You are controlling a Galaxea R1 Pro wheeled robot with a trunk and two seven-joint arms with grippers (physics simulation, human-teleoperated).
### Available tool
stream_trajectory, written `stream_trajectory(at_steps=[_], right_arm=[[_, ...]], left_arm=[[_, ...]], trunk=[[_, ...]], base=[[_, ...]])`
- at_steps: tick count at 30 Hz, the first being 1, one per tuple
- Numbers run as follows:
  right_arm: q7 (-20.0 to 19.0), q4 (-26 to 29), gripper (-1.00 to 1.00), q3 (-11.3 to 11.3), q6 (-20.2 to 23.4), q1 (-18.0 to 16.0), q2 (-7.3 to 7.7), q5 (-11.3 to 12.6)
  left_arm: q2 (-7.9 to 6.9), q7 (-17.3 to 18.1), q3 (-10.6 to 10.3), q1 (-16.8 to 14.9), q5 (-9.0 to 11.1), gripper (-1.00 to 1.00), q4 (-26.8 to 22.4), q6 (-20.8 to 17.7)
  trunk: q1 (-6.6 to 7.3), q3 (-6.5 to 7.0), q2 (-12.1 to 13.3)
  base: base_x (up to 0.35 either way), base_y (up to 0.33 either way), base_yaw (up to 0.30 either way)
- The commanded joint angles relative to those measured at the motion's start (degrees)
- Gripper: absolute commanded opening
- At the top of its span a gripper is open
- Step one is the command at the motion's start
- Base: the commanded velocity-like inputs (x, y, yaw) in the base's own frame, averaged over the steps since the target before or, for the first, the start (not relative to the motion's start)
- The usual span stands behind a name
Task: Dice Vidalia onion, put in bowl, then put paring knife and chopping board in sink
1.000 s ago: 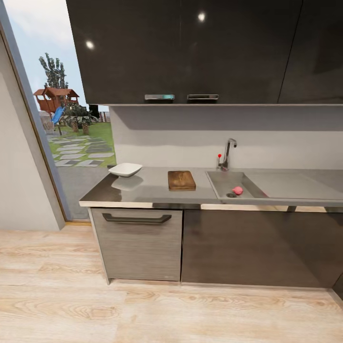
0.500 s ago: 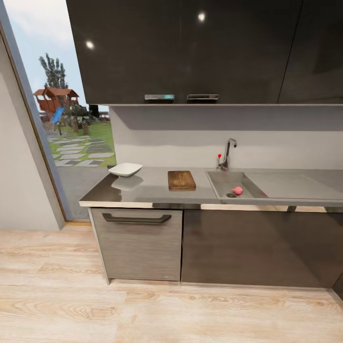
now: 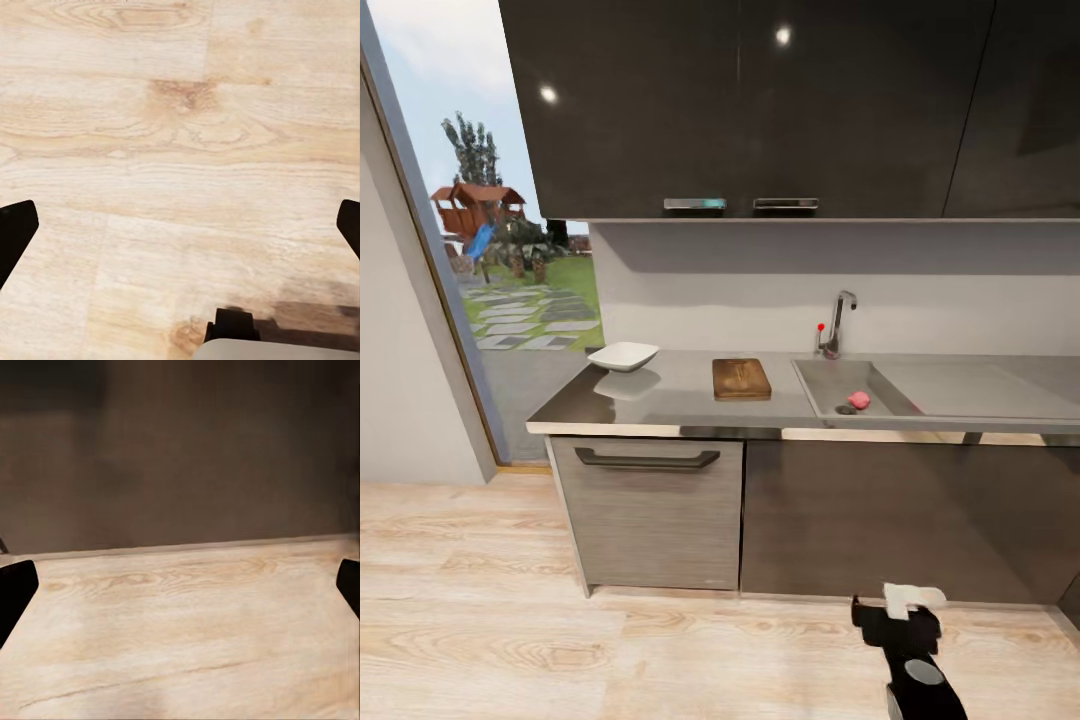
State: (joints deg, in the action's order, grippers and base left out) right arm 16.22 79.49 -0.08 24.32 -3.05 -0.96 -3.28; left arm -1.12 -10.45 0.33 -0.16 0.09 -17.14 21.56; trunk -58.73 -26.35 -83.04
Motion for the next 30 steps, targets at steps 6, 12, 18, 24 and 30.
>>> stream_trajectory(at_steps=[6, 12, 18, 24, 30], right_arm=[[1.96, 11.08, 1.0, -0.01, 24.41, -18.27, -0.03, -3.18], [2.24, 10.0, 1.0, -0.01, 31.52, -36.79, -0.14, -4.82], [4.75, -6.86, 1.0, -0.01, 32.65, -58.79, -0.31, -5.28], [5.82, -27.36, 1.0, -0.01, 32.37, -73.13, -0.05, -5.31], [5.69, -42.54, 1.0, -0.01, 31.67, -82.06, -0.12, -5.25]], left_arm=[[0.03, -0.09, -0.03, -0.01, -0.04, 1.0, 0.2, 0.14], [0.11, -0.02, -0.09, -0.01, -0.16, 1.0, 0.55, 0.14], [0.23, -0.01, -0.15, -0.01, -0.18, 1.0, 0.67, 0.08], [0.24, -0.01, -0.15, -0.01, -0.16, 1.0, 0.7, 0.04], [0.24, -0.01, -0.14, -0.01, -0.18, 1.0, 0.7, 0.06]], trunk=[[0.0, -0.07, -0.04], [0.0, -0.07, -0.04], [0.0, -0.07, -0.04], [0.0, -0.07, -0.04], [0.0, -0.07, -0.04]], base=[[0.0, 0.0, 0.0], [0.0, 0.0, 0.0], [0.0, 0.0, 0.0], [0.0, 0.0, 0.0], [0.0, 0.0, 0.0]])
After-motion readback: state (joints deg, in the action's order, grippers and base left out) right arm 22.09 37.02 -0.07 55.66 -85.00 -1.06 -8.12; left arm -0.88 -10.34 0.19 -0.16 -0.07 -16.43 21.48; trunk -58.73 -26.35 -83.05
